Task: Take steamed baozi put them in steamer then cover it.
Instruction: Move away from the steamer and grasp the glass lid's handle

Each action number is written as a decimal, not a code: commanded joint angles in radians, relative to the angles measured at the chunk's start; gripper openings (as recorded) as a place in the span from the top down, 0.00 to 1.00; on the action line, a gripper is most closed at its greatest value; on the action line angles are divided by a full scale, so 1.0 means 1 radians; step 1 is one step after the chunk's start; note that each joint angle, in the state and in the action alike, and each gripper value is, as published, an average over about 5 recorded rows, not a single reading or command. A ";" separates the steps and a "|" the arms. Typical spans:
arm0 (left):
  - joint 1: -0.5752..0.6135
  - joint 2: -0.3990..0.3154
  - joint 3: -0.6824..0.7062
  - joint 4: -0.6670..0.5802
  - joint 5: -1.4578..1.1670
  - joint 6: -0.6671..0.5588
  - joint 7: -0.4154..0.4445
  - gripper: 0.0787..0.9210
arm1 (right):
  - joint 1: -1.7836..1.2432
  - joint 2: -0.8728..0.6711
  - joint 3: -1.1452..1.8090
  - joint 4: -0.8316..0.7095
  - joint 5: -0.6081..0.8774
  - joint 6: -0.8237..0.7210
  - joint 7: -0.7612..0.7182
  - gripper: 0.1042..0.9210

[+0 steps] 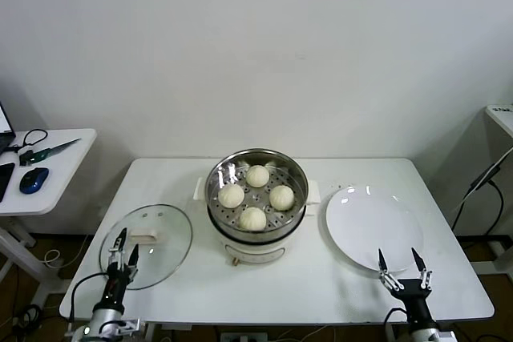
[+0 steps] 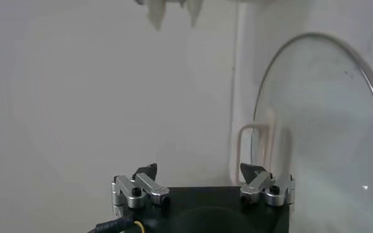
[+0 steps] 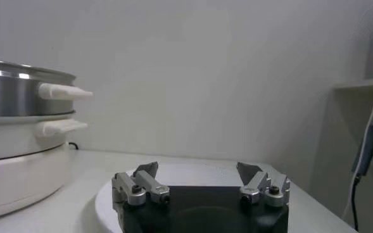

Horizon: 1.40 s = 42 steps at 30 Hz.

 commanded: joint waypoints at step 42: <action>-0.173 0.005 0.052 0.208 0.114 0.076 -0.019 0.88 | -0.011 0.061 0.001 0.026 -0.052 0.026 0.003 0.12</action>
